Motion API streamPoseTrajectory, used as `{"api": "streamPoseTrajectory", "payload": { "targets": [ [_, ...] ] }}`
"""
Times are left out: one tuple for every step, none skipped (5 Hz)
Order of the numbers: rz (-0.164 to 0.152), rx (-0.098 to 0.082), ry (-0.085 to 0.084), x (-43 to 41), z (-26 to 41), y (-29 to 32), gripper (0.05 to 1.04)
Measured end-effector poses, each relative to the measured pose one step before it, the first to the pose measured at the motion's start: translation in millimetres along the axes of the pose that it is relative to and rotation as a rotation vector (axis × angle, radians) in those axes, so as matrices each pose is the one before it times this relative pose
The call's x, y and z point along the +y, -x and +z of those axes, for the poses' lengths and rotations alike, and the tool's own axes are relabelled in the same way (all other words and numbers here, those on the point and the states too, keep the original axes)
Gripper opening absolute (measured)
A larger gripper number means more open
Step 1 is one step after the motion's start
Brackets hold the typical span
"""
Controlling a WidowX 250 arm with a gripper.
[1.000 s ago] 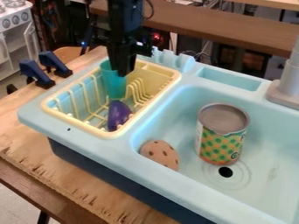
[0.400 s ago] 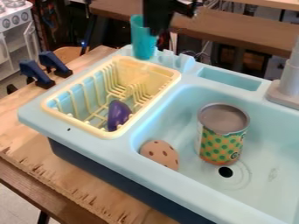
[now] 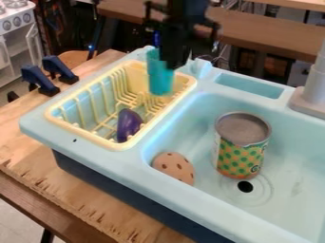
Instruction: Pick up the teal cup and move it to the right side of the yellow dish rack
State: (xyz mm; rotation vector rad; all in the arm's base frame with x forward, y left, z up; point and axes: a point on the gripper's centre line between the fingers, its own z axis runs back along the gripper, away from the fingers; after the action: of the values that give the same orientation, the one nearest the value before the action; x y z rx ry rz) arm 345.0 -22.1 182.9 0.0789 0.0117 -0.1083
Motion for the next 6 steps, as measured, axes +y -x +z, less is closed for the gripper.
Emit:
{"api": "streamPoseTrajectory", "payload": {
  "targets": [
    [0.0123, 0.0410, 0.0354, 2.14, -22.51, 8.11, 0.093],
    [0.0210, 0.0019, 0.0182, 3.80, -10.77, 6.64, 0.093],
    [-0.0145, -0.0276, 0.0056, 1.70, 1.38, -3.67, 0.093],
    [-0.0284, -0.0614, -0.0121, -5.08, 17.77, -12.29, 0.093],
    [-0.0276, -0.0186, -0.0109, -5.23, 3.89, -12.95, 0.093],
    [-0.0100, 0.0335, 0.0006, -2.11, -9.27, -4.40, 0.093]
  ]
}}
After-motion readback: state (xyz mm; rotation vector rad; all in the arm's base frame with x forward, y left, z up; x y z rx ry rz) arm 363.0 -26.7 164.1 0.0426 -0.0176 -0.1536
